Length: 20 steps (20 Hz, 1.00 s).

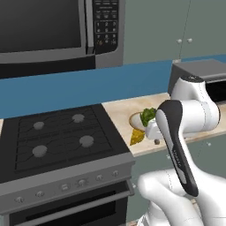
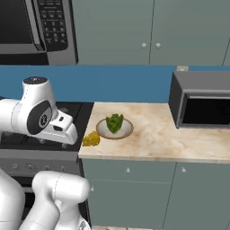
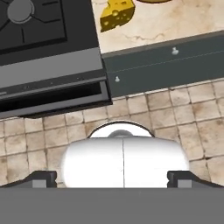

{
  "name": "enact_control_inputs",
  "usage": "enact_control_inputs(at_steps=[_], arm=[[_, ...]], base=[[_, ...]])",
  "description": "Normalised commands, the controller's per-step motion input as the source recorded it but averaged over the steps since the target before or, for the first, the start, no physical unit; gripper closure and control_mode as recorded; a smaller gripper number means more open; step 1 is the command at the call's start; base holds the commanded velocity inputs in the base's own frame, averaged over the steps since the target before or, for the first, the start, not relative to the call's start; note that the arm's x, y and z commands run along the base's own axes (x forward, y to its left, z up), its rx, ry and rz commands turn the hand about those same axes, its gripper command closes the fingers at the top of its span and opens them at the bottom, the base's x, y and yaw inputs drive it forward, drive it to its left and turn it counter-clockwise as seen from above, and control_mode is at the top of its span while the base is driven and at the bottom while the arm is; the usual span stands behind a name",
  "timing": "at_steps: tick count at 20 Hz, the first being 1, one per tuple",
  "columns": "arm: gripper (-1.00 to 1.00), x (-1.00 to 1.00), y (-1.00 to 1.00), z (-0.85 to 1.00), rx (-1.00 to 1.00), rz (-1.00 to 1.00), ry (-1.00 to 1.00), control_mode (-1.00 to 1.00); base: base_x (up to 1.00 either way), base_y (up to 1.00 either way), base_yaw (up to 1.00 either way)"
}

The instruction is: Pick the cheese from the fridge and the cheese grater from the cabinet and place them next to the salad bowl.

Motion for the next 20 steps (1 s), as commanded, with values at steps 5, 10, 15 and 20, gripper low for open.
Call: enact_control_inputs(at_steps=[5,10,15,20], arm=[[-1.00,0.00,0.00,0.00,0.00,0.00,0.00,1.00],[-1.00,0.00,0.00,0.00,0.00,0.00,0.00,1.00],[-1.00,0.00,0.00,0.00,0.00,0.00,0.00,1.00],[-1.00,0.00,0.00,0.00,0.00,0.00,0.00,1.00]], base=[[-0.51,0.66,0.06],[-0.43,1.00,0.14],[-0.23,1.00,0.16],[-0.04,0.99,0.25]])
